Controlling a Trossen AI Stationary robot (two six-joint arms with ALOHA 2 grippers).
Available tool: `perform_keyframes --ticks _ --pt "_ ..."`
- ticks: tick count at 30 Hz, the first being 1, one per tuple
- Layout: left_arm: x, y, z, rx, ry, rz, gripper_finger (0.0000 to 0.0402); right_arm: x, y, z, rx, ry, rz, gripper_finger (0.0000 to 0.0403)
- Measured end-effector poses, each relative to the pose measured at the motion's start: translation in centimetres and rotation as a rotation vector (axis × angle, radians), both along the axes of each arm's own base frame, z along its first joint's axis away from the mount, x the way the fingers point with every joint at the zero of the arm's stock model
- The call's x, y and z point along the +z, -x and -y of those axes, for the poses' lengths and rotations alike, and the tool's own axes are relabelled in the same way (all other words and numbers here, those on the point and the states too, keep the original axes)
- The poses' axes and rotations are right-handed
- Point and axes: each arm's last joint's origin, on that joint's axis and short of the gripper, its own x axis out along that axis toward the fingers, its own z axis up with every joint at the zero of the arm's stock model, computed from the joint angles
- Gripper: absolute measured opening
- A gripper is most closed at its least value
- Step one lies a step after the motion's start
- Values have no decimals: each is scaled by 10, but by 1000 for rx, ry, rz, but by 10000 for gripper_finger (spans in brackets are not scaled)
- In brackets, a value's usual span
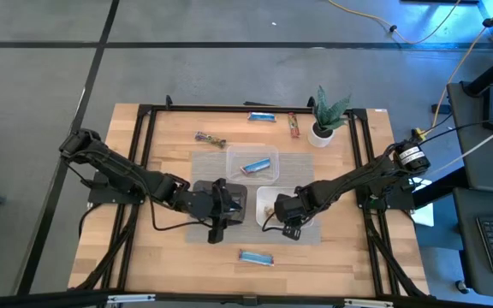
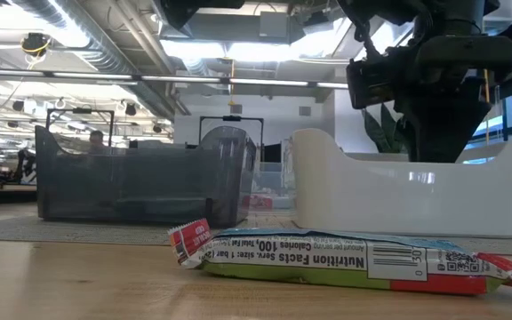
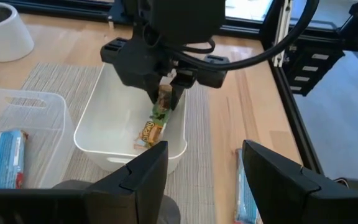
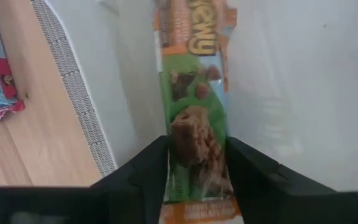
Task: Pick and place Granola Bars by type
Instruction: Put the bottom yellow granola bar into the white bin, then put the bottom red granola bar into the transparent bin
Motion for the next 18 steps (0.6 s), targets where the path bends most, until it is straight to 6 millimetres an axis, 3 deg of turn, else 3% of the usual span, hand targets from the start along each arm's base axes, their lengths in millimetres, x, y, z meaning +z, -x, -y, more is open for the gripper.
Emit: perform_keyframes --ticks 9,14,18 --pt "0 0 0 -5 1 0 198 7 3 5 -21 82 -26 256" --pt "0 0 0 -6 1 -1 198 43 3 6 -40 189 1 277" --pt "0 0 0 -8 4 -2 198 80 -1 -9 0 222 142 279"
